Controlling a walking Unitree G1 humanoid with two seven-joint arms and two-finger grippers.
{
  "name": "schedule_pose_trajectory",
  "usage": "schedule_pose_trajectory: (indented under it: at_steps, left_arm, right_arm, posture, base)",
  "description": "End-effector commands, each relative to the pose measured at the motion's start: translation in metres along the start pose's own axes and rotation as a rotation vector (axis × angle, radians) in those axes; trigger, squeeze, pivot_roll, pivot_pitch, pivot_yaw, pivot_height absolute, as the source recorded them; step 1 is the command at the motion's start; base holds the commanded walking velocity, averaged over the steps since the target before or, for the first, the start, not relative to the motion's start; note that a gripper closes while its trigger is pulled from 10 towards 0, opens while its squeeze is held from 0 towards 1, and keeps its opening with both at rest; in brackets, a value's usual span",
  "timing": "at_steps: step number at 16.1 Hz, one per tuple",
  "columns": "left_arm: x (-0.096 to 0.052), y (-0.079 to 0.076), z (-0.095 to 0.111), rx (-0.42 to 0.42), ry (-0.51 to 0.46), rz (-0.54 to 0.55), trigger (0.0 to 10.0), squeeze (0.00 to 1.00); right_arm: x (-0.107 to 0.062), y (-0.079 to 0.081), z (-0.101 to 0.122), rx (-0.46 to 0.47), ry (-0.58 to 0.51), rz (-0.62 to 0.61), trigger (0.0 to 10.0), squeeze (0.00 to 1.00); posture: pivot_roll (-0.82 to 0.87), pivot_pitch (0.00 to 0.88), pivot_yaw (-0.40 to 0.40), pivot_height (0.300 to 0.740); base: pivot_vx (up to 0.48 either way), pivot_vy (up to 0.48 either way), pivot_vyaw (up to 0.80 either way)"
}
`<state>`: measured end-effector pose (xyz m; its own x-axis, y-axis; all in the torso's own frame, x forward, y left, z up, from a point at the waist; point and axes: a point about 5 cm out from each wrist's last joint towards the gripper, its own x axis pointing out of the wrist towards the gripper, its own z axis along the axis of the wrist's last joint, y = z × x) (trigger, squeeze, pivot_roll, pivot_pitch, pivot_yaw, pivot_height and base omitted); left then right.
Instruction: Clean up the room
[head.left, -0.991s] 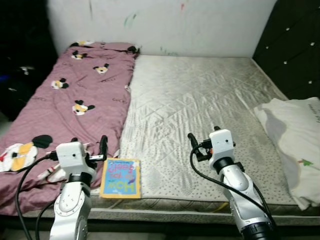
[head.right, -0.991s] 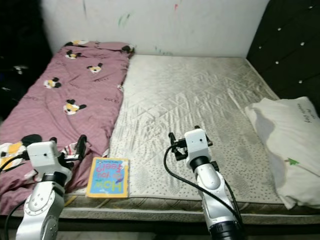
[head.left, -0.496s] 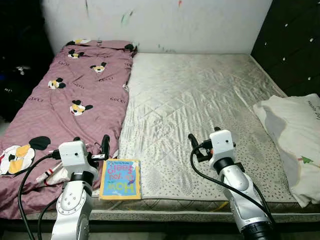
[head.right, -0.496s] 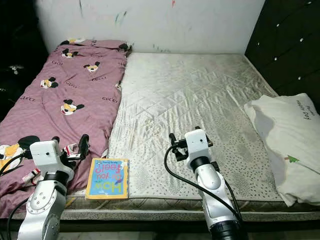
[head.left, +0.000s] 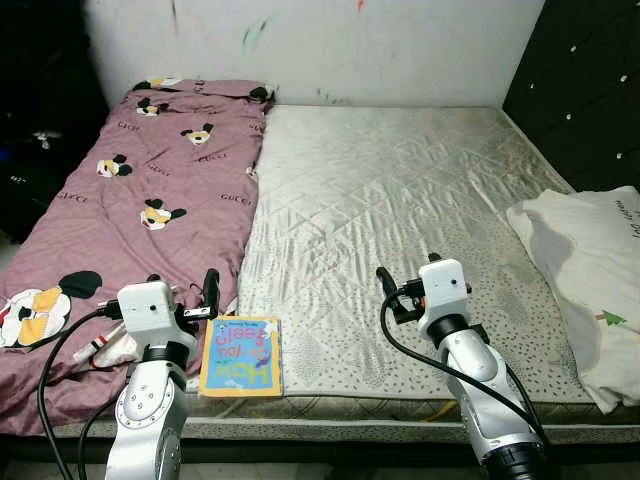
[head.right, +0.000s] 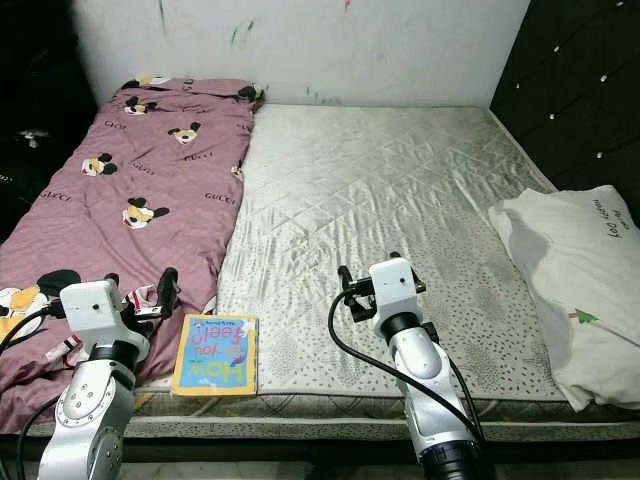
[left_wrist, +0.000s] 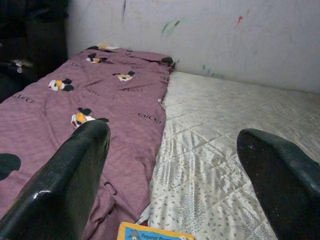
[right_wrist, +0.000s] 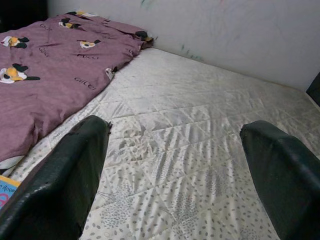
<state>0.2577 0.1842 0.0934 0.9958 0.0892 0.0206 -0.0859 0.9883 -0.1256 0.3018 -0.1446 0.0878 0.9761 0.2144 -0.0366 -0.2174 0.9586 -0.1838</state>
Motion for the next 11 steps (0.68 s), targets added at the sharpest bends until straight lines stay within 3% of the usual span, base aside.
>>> schedule_pose_trajectory:
  at_steps: [1,7,11]
  left_arm:
    - [0.0011,0.0009,-0.0020,-0.001,0.016,0.005,10.0,0.00]
    - [0.0021,0.0003,-0.0020,-0.006,0.017,-0.002,10.0,0.00]
    - [0.0026,-0.0002,-0.0022,-0.007,0.017,-0.004,10.0,0.00]
  right_arm:
    - [0.0023,0.0005,0.0015,-0.010,-0.007,0.010,10.0,0.00]
    - [0.0025,0.0004,0.0012,-0.009,-0.006,0.008,10.0,0.00]
    - [0.0030,0.0003,0.0008,-0.012,-0.004,0.009,10.0,0.00]
  posture:
    - [0.03,0.000,-0.029,0.740]
    - [0.03,0.000,-0.029,0.740]
    - [0.03,0.000,-0.030,0.740]
  base:
    - [0.000,0.000,0.00]
    - [0.000,0.000,0.07]
    - [0.000,0.276,0.00]
